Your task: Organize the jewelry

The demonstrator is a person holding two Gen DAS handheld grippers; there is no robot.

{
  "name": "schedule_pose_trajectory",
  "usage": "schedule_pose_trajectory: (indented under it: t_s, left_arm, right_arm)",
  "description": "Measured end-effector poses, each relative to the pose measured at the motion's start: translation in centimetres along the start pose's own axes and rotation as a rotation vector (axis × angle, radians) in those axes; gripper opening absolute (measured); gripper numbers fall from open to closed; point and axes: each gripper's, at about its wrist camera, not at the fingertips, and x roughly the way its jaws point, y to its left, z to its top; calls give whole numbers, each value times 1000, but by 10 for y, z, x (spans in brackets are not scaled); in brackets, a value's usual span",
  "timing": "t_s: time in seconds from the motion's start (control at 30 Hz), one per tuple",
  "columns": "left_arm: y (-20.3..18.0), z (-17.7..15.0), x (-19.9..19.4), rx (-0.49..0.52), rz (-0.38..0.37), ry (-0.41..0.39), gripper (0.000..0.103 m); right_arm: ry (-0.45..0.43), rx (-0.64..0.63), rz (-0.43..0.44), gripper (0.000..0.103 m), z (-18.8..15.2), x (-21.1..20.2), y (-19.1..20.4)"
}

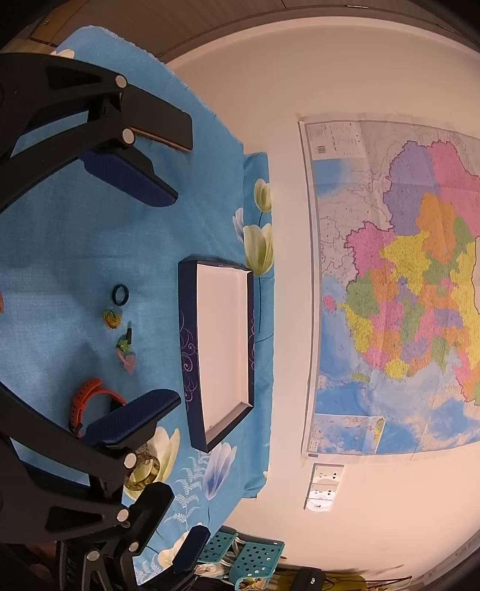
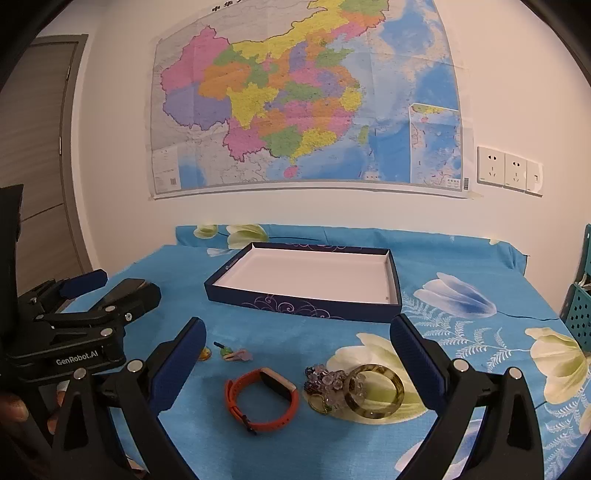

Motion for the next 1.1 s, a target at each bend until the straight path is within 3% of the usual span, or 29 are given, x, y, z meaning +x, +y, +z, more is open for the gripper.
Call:
schedule_pose_trajectory:
  t_s: [1.1]
  left_arm:
    - [0, 2, -1, 1, 1, 2, 97]
  right_arm:
    - [-5, 8, 16, 96, -1, 0, 0]
